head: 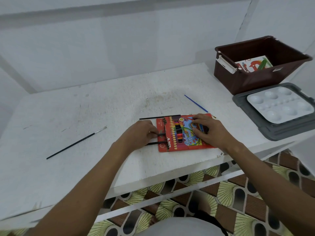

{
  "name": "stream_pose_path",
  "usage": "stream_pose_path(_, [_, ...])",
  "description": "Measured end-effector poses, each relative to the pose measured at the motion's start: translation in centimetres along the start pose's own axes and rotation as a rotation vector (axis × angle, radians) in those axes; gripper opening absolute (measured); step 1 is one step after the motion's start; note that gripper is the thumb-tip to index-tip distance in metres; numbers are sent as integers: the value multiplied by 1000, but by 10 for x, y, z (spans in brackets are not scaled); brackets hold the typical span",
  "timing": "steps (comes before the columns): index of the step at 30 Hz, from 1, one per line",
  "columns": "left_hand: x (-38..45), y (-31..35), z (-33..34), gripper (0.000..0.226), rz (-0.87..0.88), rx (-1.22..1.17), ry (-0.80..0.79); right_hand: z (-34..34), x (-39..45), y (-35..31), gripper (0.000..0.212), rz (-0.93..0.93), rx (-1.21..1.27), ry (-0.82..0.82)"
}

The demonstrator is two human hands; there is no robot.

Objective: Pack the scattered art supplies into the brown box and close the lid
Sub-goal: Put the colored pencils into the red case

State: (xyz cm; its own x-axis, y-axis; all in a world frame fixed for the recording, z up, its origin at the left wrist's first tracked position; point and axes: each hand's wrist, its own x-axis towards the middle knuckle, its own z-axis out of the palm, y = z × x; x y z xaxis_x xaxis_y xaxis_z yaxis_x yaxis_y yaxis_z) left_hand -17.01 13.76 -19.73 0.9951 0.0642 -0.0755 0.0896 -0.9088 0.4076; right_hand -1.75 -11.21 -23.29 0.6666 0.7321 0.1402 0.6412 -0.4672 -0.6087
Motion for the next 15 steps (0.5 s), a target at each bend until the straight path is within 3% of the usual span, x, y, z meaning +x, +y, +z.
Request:
stream_pose_path(5, [-4,-2,10,33,91,-5,22,-1,0,0,40,-10,-3,3])
stream_pose_path(9, [-15,-8,16,51,37,9,-6,-1,0,0,41,-15,-9,3])
stream_pose_path(15, [-6,-4,16,33,184,187,45,-2,0,1,40,-29,-18,1])
